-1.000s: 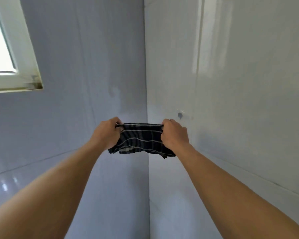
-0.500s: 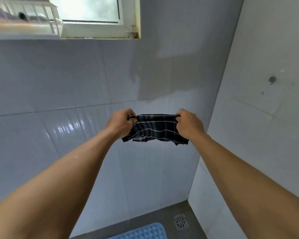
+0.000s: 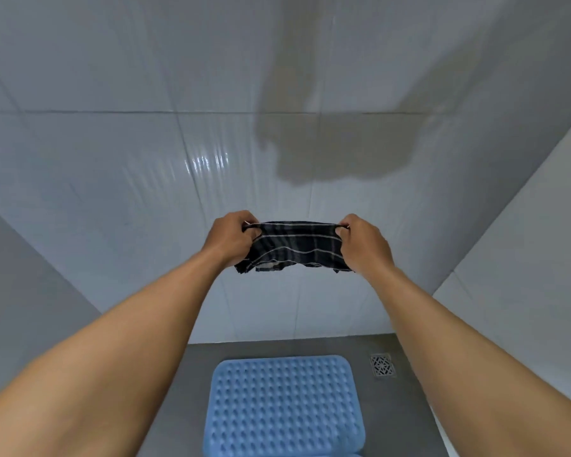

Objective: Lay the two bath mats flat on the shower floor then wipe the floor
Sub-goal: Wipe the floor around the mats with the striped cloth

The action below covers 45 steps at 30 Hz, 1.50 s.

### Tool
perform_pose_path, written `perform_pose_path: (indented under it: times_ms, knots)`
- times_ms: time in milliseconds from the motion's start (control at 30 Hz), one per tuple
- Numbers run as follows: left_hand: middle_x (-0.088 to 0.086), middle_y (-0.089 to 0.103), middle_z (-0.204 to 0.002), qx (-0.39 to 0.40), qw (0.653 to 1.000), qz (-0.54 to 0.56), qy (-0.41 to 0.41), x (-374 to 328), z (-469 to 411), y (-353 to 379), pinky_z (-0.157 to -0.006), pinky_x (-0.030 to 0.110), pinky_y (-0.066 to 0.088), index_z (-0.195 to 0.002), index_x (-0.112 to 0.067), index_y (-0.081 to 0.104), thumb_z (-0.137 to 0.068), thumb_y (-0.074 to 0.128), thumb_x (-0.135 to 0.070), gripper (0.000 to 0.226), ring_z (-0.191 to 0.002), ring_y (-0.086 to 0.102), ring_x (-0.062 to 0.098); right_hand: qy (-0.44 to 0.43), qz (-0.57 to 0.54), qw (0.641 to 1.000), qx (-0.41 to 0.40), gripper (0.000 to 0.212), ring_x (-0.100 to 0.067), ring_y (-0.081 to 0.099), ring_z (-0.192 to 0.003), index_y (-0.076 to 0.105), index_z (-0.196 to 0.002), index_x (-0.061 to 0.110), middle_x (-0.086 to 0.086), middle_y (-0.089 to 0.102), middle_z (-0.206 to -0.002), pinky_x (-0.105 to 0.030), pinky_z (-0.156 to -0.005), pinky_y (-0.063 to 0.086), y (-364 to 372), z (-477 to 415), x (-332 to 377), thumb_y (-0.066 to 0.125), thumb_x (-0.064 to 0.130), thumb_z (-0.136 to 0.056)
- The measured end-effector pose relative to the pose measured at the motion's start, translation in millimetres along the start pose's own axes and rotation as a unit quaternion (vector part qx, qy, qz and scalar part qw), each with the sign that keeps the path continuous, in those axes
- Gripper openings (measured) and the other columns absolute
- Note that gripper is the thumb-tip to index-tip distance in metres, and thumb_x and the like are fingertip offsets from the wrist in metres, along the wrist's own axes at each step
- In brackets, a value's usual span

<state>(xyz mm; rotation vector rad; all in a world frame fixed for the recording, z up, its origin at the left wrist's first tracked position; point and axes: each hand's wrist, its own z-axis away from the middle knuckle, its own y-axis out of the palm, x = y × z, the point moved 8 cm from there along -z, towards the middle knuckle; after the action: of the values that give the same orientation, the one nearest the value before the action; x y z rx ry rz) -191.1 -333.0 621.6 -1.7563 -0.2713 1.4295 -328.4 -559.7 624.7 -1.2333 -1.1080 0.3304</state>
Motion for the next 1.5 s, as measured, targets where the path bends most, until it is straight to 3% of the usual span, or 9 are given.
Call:
perform_pose_path:
  times_ms: [167, 400, 500, 733, 867, 1033, 1267, 1367, 1500]
  knots:
    - [0.003, 0.069, -0.1, 0.0, 0.998, -0.005, -0.059, 71, -8, 16, -0.058, 0.022, 0.045, -0.102, -0.023, 0.07, -0.097, 0.061, -0.023, 0.01, -0.087, 0.063, 0.02, -0.028, -0.003, 0.997, 0.066, 0.021, -0.024, 0.061, -0.086, 0.06, -0.107, 0.024, 0.002, 0.066, -0.093, -0.045, -0.084, 0.05, 83, -14, -3, 0.039, 0.029, -0.107]
    - [0.0, 0.069, -0.093, 0.006, 0.993, -0.023, -0.12, 197, -15, 78, -0.054, 0.015, 0.038, -0.101, -0.021, 0.071, -0.096, 0.062, -0.023, 0.011, -0.078, 0.063, 0.019, -0.073, -0.023, 0.991, 0.114, 0.02, -0.026, 0.063, -0.087, 0.063, -0.108, 0.022, -0.001, 0.07, -0.095, -0.044, -0.079, 0.053, 232, -25, -28, 0.044, 0.03, -0.106]
    - [0.0, 0.069, -0.092, 0.012, 0.99, -0.038, -0.132, 260, -24, 112, -0.06, 0.019, 0.04, -0.101, -0.022, 0.072, -0.095, 0.063, -0.025, 0.011, -0.081, 0.061, 0.019, -0.076, -0.039, 0.987, 0.139, 0.019, -0.025, 0.064, -0.084, 0.063, -0.107, 0.023, 0.0, 0.069, -0.092, -0.044, -0.077, 0.054, 307, -27, -47, 0.046, 0.03, -0.105]
    - [-0.006, 0.067, -0.086, -0.011, 0.989, -0.037, -0.14, 443, -54, 230, -0.06, 0.015, 0.041, -0.097, -0.026, 0.072, -0.092, 0.067, -0.028, 0.007, -0.075, 0.06, 0.013, -0.088, -0.078, 0.986, 0.115, 0.018, -0.026, 0.06, -0.081, 0.062, -0.106, 0.017, 0.0, 0.064, -0.085, -0.037, -0.071, 0.049, 517, -31, -112, 0.045, 0.022, -0.105]
    - [-0.003, 0.071, -0.079, -0.048, 0.987, 0.008, -0.154, 551, -62, 305, -0.061, 0.032, 0.058, -0.088, -0.025, 0.071, -0.088, 0.067, -0.025, 0.004, -0.067, 0.065, 0.016, -0.1, -0.089, 0.987, 0.092, 0.019, -0.026, 0.059, -0.078, 0.062, -0.105, 0.016, 0.0, 0.063, -0.083, -0.036, -0.07, 0.047, 636, -26, -155, 0.044, 0.023, -0.105]
    - [-0.002, 0.07, -0.084, -0.086, 0.985, 0.011, -0.148, 663, -70, 382, -0.06, 0.023, 0.044, -0.088, -0.024, 0.07, -0.089, 0.067, -0.024, 0.003, -0.076, 0.064, 0.018, -0.126, -0.098, 0.984, 0.077, 0.018, -0.02, 0.058, -0.071, 0.063, -0.099, 0.019, 0.002, 0.063, -0.077, -0.034, -0.064, 0.046, 759, -22, -195, 0.046, 0.023, -0.105]
    - [0.006, 0.072, -0.09, -0.08, 0.985, 0.018, -0.149, 756, -69, 443, -0.072, 0.027, 0.051, -0.09, -0.023, 0.07, -0.089, 0.069, -0.024, 0.002, -0.081, 0.067, 0.025, -0.1, -0.114, 0.984, 0.094, 0.016, -0.002, 0.053, -0.066, 0.063, -0.098, 0.014, 0.011, 0.058, -0.072, -0.018, -0.056, 0.037, 862, -13, -230, 0.05, 0.021, -0.105]
    - [0.004, 0.07, -0.089, -0.059, 0.987, 0.001, -0.153, 784, -72, 458, -0.072, 0.029, 0.052, -0.089, -0.024, 0.07, -0.088, 0.069, -0.025, 0.001, -0.079, 0.066, 0.023, -0.091, -0.119, 0.982, 0.118, 0.02, -0.021, 0.061, -0.074, 0.065, -0.101, 0.011, -0.007, 0.066, -0.08, -0.03, -0.065, 0.046, 894, -10, -237, 0.05, 0.023, -0.105]
    - [0.002, 0.069, -0.093, -0.019, 0.985, -0.046, -0.162, 816, -80, 478, -0.077, 0.032, 0.056, -0.09, -0.026, 0.07, -0.087, 0.069, -0.028, 0.004, -0.082, 0.066, 0.025, -0.074, -0.107, 0.98, 0.151, 0.021, -0.027, 0.061, -0.075, 0.065, -0.099, 0.011, -0.01, 0.066, -0.08, -0.033, -0.065, 0.046, 931, -12, -246, 0.049, 0.024, -0.105]
